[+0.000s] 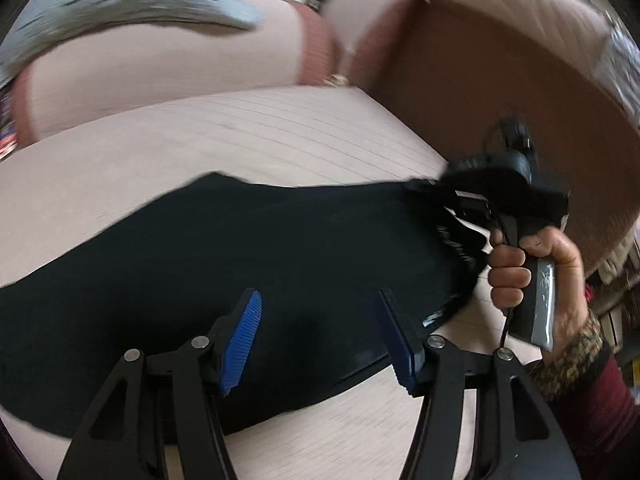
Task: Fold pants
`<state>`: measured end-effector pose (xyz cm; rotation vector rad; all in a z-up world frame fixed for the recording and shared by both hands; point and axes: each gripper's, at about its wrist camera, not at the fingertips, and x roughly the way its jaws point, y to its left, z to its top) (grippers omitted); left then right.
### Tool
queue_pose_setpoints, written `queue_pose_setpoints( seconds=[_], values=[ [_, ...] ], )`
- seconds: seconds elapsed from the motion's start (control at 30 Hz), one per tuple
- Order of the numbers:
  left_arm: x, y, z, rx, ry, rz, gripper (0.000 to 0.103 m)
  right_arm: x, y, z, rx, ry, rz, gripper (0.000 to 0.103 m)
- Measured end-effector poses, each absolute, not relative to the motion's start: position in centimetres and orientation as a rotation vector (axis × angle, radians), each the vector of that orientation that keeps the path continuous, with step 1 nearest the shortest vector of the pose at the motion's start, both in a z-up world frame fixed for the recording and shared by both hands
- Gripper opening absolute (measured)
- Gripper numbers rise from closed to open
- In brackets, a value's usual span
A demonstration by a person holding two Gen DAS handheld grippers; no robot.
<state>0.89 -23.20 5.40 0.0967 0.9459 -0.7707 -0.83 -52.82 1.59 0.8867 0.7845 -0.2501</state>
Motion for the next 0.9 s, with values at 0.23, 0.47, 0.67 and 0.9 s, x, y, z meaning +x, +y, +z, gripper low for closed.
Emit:
queue_pose_setpoints(
  seconds=[0.23, 0.47, 0.67, 0.9],
  values=[
    [2.3, -30.4, 3.2, 0.167, 1.014, -0.831, 0.059, -4.7, -56.3, 4.5, 1.003, 0.589, -0.185, 0.021],
    [0.4, -32.4, 0.8, 0.248, 1.007, -0.809, 0.067, -2.6, -58.0, -0.9, 1.299, 0.750, 0.010, 0.007],
    [-0.2, -28.9, 2.2, 0.168, 1.042, -0.806, 0.067, -4.1, -57.8, 5.1, 0.866, 0.696, -0.447, 0.045],
    [0.5, -17.0, 4.4, -0.010, 1.003, -0.635, 0.067, -6.4, -57.9, 7.0, 0.877, 0.570, -0.470, 0.045]
  ],
)
